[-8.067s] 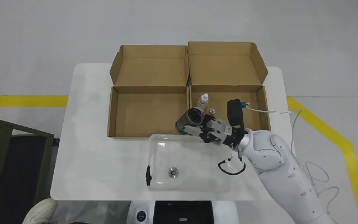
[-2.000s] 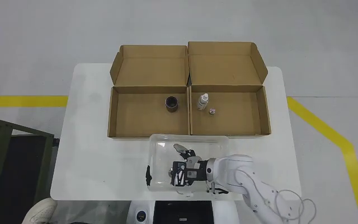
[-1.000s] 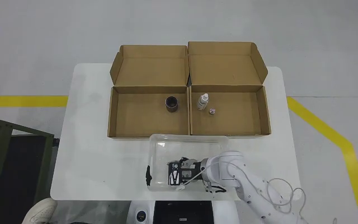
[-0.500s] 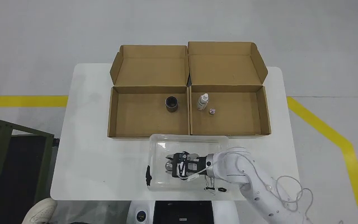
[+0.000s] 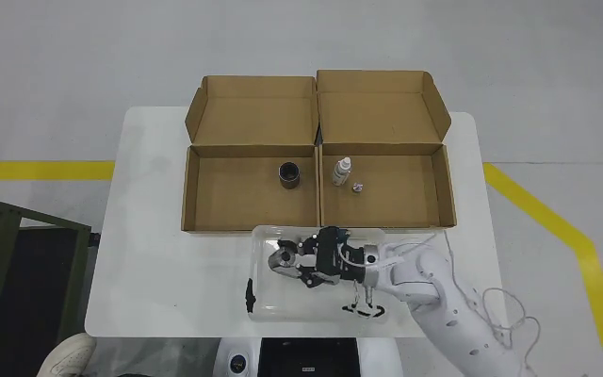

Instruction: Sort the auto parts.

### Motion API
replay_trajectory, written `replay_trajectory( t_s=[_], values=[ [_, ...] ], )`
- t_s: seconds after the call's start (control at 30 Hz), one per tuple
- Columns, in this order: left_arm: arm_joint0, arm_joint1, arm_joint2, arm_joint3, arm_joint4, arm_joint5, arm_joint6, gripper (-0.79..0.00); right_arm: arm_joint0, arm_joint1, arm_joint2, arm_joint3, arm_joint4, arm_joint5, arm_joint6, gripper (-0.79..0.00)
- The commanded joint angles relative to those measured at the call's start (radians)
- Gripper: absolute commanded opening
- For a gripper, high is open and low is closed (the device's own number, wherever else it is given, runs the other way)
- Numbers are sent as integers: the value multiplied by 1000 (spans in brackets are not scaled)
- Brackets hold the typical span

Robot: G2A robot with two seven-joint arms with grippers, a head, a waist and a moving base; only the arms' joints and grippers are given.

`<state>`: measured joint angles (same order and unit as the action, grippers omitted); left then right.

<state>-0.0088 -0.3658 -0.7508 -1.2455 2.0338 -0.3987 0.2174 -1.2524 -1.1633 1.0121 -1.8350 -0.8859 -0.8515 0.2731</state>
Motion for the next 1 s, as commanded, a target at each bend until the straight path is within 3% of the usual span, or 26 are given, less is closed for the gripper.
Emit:
replay_trajectory(
  t_s=[0.0,0.3,0.57,0.97],
  values=[
    [0,0,0,0,0,0,0,0,10,0,9,15,54,-31,-37,-785],
    [0,0,0,0,0,0,0,0,26,-5,37,57,172,-41,-164,-785],
    [0,0,0,0,0,0,0,0,61,-14,30,78,200,-14,-201,-785],
    [0,0,0,0,0,0,0,0,100,-22,31,57,54,127,-169,-785]
  ],
)
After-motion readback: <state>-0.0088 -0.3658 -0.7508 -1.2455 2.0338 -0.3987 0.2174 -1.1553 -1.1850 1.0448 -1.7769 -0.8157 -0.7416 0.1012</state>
